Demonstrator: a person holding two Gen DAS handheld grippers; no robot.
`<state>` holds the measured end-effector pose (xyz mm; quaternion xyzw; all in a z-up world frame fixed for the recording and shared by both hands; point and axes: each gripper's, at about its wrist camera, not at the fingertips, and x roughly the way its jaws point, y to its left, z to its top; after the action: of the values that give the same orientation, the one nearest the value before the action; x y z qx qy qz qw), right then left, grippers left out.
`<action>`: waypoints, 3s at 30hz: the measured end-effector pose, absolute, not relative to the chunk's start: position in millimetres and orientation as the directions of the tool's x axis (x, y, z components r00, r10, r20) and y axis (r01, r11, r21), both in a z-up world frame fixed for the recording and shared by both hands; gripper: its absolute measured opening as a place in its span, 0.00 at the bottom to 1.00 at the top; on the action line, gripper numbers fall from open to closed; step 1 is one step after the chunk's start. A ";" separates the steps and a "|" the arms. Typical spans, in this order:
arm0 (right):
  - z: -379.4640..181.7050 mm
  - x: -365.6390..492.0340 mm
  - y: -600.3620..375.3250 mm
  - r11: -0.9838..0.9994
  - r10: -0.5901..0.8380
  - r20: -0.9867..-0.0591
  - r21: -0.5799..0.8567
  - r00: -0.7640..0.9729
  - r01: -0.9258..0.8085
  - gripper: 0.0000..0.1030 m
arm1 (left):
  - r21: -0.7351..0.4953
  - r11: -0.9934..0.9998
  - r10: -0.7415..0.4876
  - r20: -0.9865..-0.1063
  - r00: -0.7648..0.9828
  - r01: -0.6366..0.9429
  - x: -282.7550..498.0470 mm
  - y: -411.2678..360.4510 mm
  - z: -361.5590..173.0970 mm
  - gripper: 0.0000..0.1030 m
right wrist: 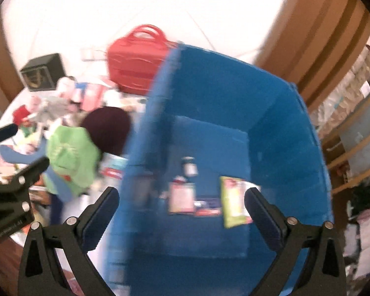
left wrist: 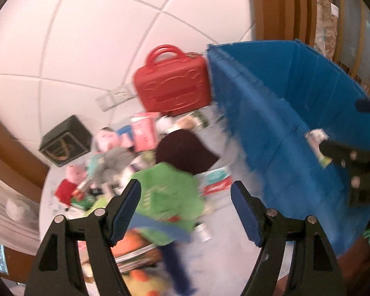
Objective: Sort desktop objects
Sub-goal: 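Withdraw both tools from the crate back toward the pile, then move both tools toward the yellow duck plush with orange beak, then close both tools on the yellow duck plush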
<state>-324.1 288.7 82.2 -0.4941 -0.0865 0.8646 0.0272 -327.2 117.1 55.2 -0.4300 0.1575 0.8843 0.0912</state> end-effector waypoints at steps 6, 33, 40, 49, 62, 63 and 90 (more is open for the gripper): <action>55.0 -288.8 195.9 -0.977 0.109 -0.826 -0.190 -0.552 0.091 1.00 | 0.188 -0.937 0.034 -0.790 -0.612 -0.295 -287.7 42.9 25.8 0.73; -167.8 -240.1 43.7 -0.952 -0.175 -0.952 0.098 -0.251 0.291 1.00 | 0.053 -0.998 -0.064 -0.919 -0.390 0.041 -198.3 -167.0 -155.3 0.73; -185.7 -225.9 -8.3 -0.967 -0.213 -0.950 0.170 -0.230 0.191 1.00 | -0.006 -0.998 0.025 -0.939 -0.343 -0.055 -190.8 -194.4 -184.9 0.73; -212.6 -215.8 -53.1 -0.967 -0.191 -0.966 0.155 -0.176 0.200 1.00 | -0.025 -0.998 0.042 -0.946 -0.322 -0.056 -182.7 -200.1 -211.8 0.84; -225.0 -219.4 -69.7 -0.946 -0.215 -0.965 0.166 -0.153 0.279 1.00 | -0.040 -0.999 0.046 -0.929 -0.367 -0.023 -179.5 -211.4 -223.1 0.95; -225.4 -219.6 -68.9 -0.945 -0.219 -0.964 0.171 -0.152 0.278 1.00 | -0.037 -0.999 0.044 -0.928 -0.369 -0.026 -179.6 -211.7 -222.8 0.95; -245.2 -223.5 -50.0 -0.935 -0.294 -0.952 0.268 -0.085 0.234 1.00 | -0.105 -0.991 0.127 -0.934 -0.333 -0.084 -194.9 -217.8 -244.3 1.00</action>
<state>-223.5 -50.0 -245.2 -0.6520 0.0230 0.7363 -0.1795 -194.9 -217.8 -244.3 -0.5741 -0.0189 0.8160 0.0646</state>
